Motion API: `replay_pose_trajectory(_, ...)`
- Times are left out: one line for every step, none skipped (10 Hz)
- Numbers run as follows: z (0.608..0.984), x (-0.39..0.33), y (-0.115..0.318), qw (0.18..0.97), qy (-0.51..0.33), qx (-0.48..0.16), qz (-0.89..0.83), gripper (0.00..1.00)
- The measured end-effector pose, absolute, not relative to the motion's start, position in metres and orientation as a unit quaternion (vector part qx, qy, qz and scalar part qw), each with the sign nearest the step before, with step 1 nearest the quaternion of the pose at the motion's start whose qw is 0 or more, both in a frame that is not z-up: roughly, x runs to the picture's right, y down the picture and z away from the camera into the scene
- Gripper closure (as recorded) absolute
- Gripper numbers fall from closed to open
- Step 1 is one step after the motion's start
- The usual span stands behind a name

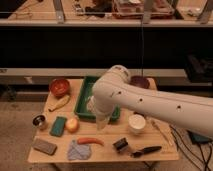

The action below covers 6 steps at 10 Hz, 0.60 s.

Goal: Place pepper in purple bowl

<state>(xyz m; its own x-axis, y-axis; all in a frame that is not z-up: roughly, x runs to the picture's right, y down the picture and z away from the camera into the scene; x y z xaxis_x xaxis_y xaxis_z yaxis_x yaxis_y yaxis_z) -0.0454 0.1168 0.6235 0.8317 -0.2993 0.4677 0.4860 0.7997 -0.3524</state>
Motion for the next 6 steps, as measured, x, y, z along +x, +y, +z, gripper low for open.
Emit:
replay_pose_trajectory(0.624, -0.051, 0.127, 0.919, -0.205, -0.252, -0.222, 0.35)
replay_pose_trajectory(0.626, -0.057, 0.138, 0.913, -0.209, -0.263, -0.231, 0.35)
replay_pose_trajectory(0.634, -0.062, 0.157, 0.905, -0.214, -0.280, -0.238, 0.35)
replay_pose_trajectory(0.645, -0.067, 0.174, 0.898, -0.219, -0.292, -0.243, 0.35)
replay_pose_trajectory(0.653, -0.071, 0.188, 0.893, -0.224, -0.302, -0.249, 0.35)
replay_pose_trajectory(0.665, -0.074, 0.206, 0.886, -0.229, -0.314, -0.253, 0.35)
